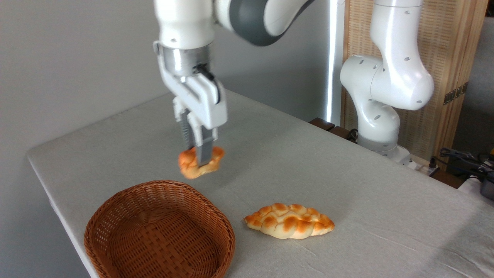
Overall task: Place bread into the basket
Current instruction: 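Lift the held bun and carry it over the wicker basket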
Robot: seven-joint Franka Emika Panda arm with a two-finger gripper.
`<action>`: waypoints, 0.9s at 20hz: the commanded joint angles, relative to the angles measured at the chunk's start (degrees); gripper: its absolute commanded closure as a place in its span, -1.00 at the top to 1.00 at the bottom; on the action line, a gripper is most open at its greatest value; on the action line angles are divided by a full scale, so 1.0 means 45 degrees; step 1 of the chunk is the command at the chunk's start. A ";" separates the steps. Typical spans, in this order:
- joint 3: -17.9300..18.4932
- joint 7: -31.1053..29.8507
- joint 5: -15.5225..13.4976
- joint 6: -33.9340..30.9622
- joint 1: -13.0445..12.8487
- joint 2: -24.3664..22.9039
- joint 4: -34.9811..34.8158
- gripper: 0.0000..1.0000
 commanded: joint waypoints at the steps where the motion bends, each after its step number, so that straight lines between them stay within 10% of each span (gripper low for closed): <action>1: -0.0073 -0.1154 -0.0257 0.1284 -0.0038 0.2540 0.2063 -0.26; 4: -0.0093 -0.1037 -0.0179 0.2889 -0.0058 0.3127 0.2044 -0.13; 6: -0.0248 -0.0901 -0.0062 0.3397 -0.0135 0.3440 0.2006 0.89; 18: -0.0503 -0.0940 -0.0178 0.3576 -0.0136 0.3500 0.1947 1.00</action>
